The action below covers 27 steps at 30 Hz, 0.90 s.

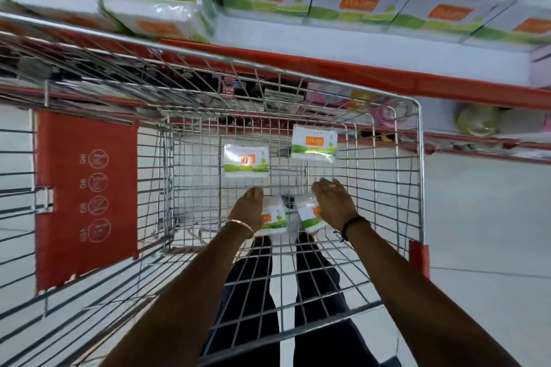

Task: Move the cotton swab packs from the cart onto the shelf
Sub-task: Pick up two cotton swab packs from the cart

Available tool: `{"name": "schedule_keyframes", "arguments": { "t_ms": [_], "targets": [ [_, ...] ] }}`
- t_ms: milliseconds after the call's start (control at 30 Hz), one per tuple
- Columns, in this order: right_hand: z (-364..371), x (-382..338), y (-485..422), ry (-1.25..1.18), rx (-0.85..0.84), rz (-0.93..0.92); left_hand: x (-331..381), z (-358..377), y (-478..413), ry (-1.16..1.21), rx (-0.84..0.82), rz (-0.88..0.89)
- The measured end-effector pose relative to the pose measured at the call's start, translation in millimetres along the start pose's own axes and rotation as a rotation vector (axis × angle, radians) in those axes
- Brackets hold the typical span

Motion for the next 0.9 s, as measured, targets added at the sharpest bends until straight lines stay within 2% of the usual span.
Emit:
{"name": "schedule_keyframes", "arguments": {
  "t_ms": [100, 267, 433, 667, 900],
  "targets": [
    [-6.3, -2.4, 10.7, -0.054, -0.053, 0.006, 2.6, -5.4, 10.4, 0.074, -0.076, 0.032],
    [-30.8, -8.3, 39.0, -0.084, -0.033, 0.016, 18.8, -25.3, 40.8, 0.006, 0.002, 0.058],
    [-78.4, -15.0, 62.9, -0.168, 0.081, 0.025, 41.2, -63.7, 69.6, 0.054, 0.183, 0.056],
    [-158.5, -21.1, 98.8, -0.232, 0.211, 0.031, 76.3, -130.7, 100.9, 0.093, 0.483, 0.171],
    [-237.2, -20.0, 134.2, -0.271, 0.403, 0.013, 111.6, -208.3, 128.3, 0.115, 0.696, 0.285]
  ]
}}
Point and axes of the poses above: each hand's wrist, its own y-axis away from the middle knuckle, its own z-axis out of the palm, x = y × z, the point moved 2 cm from there along -y, towards the middle knuckle, and after that the axes turned 1 degree about -x, right-handed, at the moved point
